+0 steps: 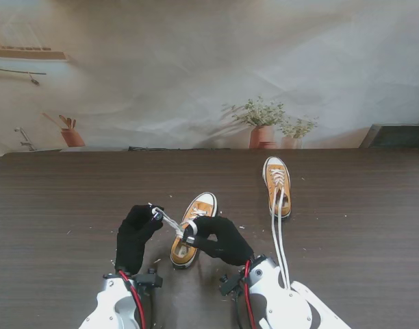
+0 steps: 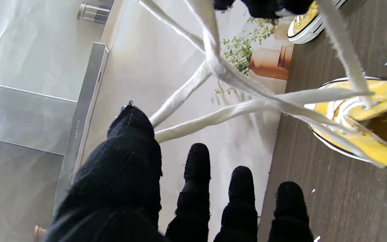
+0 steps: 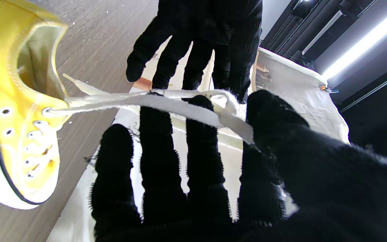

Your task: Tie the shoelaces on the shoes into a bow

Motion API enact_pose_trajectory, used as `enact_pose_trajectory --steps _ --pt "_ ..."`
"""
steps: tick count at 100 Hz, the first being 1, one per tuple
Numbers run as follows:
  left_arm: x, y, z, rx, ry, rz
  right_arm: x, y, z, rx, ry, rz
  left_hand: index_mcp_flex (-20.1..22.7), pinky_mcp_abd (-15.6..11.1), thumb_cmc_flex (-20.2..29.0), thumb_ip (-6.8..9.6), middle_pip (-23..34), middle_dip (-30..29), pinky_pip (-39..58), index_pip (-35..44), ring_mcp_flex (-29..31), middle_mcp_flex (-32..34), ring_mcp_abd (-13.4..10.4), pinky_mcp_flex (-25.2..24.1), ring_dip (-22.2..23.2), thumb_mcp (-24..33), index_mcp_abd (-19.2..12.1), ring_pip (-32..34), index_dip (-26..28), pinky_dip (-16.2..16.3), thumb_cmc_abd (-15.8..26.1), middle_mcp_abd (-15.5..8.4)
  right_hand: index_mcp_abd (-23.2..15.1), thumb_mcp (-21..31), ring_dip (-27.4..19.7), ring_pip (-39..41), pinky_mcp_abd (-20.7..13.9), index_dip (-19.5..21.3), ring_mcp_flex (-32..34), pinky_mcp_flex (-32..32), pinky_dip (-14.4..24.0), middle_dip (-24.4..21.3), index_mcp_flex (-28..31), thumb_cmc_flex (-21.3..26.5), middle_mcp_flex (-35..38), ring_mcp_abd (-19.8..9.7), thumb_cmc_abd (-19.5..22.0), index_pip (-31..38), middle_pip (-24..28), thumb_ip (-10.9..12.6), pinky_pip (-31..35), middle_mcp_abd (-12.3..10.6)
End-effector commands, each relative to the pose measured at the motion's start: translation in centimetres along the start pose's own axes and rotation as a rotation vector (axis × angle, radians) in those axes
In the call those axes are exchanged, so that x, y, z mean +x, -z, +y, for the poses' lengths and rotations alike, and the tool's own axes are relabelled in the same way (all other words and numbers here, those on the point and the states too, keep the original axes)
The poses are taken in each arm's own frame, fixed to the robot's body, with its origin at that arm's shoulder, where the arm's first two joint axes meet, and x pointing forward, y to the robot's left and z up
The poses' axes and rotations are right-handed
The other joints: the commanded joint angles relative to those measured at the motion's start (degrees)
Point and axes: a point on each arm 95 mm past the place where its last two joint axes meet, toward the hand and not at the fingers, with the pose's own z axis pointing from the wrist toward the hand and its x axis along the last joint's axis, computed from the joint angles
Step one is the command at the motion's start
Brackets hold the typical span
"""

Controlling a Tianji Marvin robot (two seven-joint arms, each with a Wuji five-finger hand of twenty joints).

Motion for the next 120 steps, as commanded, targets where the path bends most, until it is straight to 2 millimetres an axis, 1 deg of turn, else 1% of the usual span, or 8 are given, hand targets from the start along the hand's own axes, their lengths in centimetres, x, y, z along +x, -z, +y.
enact_pose_trajectory --steps 1,18,45,58,72,95,109,120 --pt "0.0 0.0 0.5 -0.016 0.019 -0.008 0.0 0.3 -0.1 0.016 0.001 0.001 3.7 0.3 1.2 1.41 -1.3 -1.9 -0.3 -2.8 1.4 1.5 0.1 -0.1 -1.5 -2.1 -8.3 -0.2 -3.7 -0.8 2.4 -1.3 -6.1 1.0 -0.8 0.0 -0.8 4.3 1.2 0.3 -0.5 0.4 4.5 2.4 1.5 -0.7 0.2 5.1 0.4 0.1 -0.1 -1.2" --pt "-0.2 -0.2 0.7 -0.014 0.035 -0.014 0.1 0.4 0.1 0.011 0.005 0.007 6.4 -1.2 3.9 1.66 -6.0 -7.8 -2.0 -5.3 1.8 2.5 -1.3 -0.8 -4.3 -3.7 -6.4 -4.2 -12.5 -4.0 5.5 -2.9 -6.2 1.2 -0.8 0.0 -0.7 4.3 1.4 0.5 -0.5 0.4 4.5 2.2 1.8 -0.7 0.2 5.0 0.4 0.0 0.0 -1.2" --pt "-0.4 -0.7 0.8 -0.048 0.053 0.027 0.0 0.5 -0.1 0.017 0.0 0.003 -1.4 -4.7 4.5 1.51 -11.6 -21.7 -4.5 11.3 11.8 15.9 -3.4 8.0 -15.2 8.4 8.5 -9.0 -21.0 -26.8 0.2 3.6 -6.1 1.3 -0.8 0.0 -0.6 4.3 1.5 0.5 -0.6 0.4 4.5 2.3 2.2 -0.6 0.1 5.1 0.5 0.0 0.0 -1.2" --pt "-0.3 -0.9 1.0 -0.061 0.058 0.026 0.0 0.5 -0.1 0.019 -0.001 0.004 -5.2 -2.7 5.2 1.26 -7.1 -16.1 -2.1 13.0 14.7 17.1 -1.8 9.1 -12.5 7.8 10.7 -5.1 -19.2 -25.2 1.4 4.1 -5.9 1.3 -0.9 -0.1 -0.5 4.3 1.6 0.5 -0.7 0.4 4.5 2.3 2.5 -0.6 0.1 5.1 0.4 0.0 0.0 -1.3" --pt "0.0 -0.9 1.2 -0.073 0.089 0.017 0.1 0.4 0.0 0.021 0.004 0.005 -10.1 -2.3 9.8 2.35 5.2 1.9 0.5 11.4 15.9 18.0 -2.0 7.4 -3.1 -3.9 13.7 6.3 -11.6 -16.5 7.7 3.7 -5.9 1.3 -0.9 -0.1 -0.6 4.3 1.6 0.5 -0.7 0.4 4.5 2.3 2.8 -0.6 0.2 5.1 0.4 0.0 0.0 -1.3" --pt "0.1 -1.0 0.9 -0.096 0.078 0.018 0.1 0.5 0.1 0.019 0.007 0.003 -13.0 -3.7 10.8 3.54 21.3 11.1 13.1 10.3 14.9 16.7 -1.8 4.9 7.1 -11.9 14.1 21.8 -3.6 0.0 9.9 6.2 -5.9 1.2 -0.8 -0.1 -0.5 4.3 1.8 0.5 -0.8 0.5 4.5 2.4 3.1 -0.5 0.2 5.1 0.5 0.0 0.0 -1.2" --pt "0.0 -1.4 0.7 -0.071 0.05 0.033 0.1 0.6 0.0 0.02 0.001 0.001 -9.7 -4.5 6.1 1.73 16.7 13.3 40.7 11.1 17.3 20.2 -1.7 -1.0 6.0 1.2 11.3 21.7 -11.2 -16.4 0.0 5.1 -5.8 1.2 -0.8 -0.1 -0.5 4.3 1.9 0.5 -0.8 0.5 4.4 2.4 3.3 -0.6 0.2 5.2 0.4 0.0 0.0 -1.3" --pt "0.0 -1.5 0.5 -0.071 0.016 0.05 0.2 0.6 0.0 0.022 -0.005 0.002 -10.4 -4.5 7.7 2.17 7.9 14.8 42.6 10.2 17.2 21.6 -2.0 -0.5 4.1 4.4 11.4 18.4 -11.1 -21.6 -4.0 2.1 -5.6 1.2 -0.8 -0.1 -0.5 4.3 2.0 0.6 -0.8 0.5 4.4 2.5 3.5 -0.5 0.2 5.2 0.4 0.0 0.1 -1.4"
